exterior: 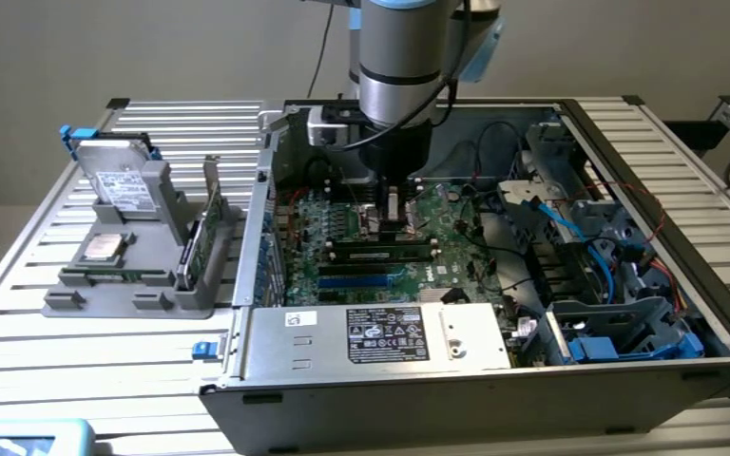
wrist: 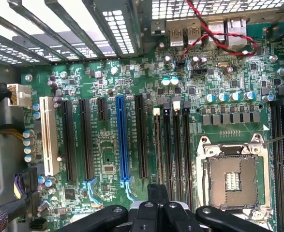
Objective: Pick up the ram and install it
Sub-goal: 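Press down the ram until it locks into place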
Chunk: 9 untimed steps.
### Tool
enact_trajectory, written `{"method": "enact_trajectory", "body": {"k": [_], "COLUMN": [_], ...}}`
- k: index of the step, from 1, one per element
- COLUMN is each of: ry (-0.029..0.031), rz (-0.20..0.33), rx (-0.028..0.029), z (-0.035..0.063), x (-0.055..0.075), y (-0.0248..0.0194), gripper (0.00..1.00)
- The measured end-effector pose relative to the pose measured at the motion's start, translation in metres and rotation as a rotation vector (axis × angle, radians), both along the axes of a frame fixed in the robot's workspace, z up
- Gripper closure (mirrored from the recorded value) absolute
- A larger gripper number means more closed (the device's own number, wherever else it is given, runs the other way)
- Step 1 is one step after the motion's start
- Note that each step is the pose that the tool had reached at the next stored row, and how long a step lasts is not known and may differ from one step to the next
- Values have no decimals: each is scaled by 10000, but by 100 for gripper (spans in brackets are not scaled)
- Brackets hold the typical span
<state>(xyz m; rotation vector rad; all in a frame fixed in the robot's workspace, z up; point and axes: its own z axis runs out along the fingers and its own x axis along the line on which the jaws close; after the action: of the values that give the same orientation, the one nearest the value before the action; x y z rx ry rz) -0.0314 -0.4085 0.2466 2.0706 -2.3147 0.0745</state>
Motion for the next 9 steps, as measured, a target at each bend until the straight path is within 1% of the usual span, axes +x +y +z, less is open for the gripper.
{"method": "enact_trajectory", "body": {"k": [9], "ry": [1], "rz": [-1362], "rx": [-2], "z": [-13], "x": [0], "y": [0], "gripper": [89]}}
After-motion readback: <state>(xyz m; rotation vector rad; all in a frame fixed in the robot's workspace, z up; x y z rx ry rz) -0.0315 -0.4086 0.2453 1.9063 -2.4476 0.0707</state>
